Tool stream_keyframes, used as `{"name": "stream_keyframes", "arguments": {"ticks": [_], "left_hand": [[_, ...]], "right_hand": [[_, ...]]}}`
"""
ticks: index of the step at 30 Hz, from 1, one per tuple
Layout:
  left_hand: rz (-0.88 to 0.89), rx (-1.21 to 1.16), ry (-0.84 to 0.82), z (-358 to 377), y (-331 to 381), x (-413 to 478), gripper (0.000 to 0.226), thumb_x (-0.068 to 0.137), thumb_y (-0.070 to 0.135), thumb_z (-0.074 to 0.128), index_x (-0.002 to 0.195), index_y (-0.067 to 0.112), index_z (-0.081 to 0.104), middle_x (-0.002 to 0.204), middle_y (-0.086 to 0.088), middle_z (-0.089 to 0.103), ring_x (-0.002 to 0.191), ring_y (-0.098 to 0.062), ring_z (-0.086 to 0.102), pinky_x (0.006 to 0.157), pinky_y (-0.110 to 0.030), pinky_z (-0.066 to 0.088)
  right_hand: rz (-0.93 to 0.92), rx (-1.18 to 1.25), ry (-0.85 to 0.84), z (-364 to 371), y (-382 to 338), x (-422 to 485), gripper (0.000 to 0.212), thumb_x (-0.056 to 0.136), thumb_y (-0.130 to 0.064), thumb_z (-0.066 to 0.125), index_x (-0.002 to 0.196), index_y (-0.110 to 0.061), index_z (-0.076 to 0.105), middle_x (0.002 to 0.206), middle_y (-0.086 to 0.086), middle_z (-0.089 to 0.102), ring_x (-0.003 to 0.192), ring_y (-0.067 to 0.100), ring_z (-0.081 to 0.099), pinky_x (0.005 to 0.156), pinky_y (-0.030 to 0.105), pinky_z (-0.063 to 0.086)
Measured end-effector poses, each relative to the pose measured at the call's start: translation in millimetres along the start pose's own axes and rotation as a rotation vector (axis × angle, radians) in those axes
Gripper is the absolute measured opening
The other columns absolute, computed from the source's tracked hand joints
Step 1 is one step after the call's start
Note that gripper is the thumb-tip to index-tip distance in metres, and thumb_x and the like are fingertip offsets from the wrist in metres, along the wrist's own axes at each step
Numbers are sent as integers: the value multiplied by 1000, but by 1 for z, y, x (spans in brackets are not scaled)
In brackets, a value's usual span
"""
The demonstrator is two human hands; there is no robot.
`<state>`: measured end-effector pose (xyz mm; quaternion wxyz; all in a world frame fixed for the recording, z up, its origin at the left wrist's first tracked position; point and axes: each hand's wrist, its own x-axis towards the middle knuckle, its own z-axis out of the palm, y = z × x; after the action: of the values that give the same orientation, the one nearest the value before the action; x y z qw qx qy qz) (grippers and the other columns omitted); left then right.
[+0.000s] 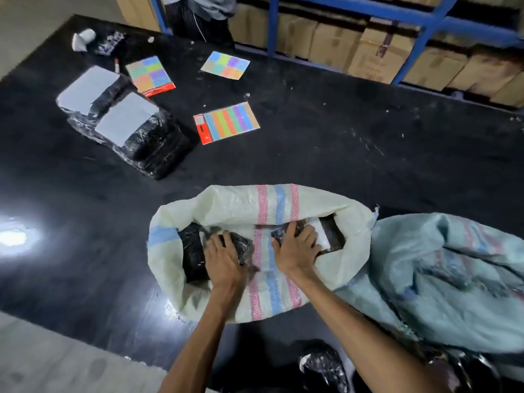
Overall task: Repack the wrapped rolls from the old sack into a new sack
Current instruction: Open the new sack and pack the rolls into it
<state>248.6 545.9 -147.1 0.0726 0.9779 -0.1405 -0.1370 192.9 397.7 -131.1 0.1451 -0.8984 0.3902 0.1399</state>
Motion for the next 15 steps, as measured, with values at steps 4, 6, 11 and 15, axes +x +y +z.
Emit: {"name": "stream_keyframes", "arguments": {"ticks": [4,6,11,15], "left_hand": [[45,69,49,11,-5,-5,88,94,66,43,144,-6,40,134,-32,49,121,-43,45,108,-50,35],[12,61,-21,15,-9,-7,92,95,67,40,149,-7,35,137,-34,48,125,-43,43,112,-48,31],[12,-92,-102,-4,-1,-19,108,86,69,56,157,1,12,162,-30,11,148,-45,17,123,-52,8],[204,-244,85,-35,15,-55,67,87,37,70,140,3,49,135,-28,53,128,-44,45,112,-48,23]], "right_hand": [[-38,-67,114,11,2,0,62,98,-60,40,136,-12,39,135,25,37,119,39,37,95,50,35],[-40,-104,146,10,5,3,67,96,-62,42,134,-7,44,134,26,41,117,40,41,94,50,37],[-113,80,122,-7,27,-8,65,97,-56,47,141,-10,36,139,19,38,125,36,37,105,47,37],[-274,369,210,-41,84,-55,56,100,-36,53,150,-16,38,140,11,41,128,28,39,109,41,38]]}}
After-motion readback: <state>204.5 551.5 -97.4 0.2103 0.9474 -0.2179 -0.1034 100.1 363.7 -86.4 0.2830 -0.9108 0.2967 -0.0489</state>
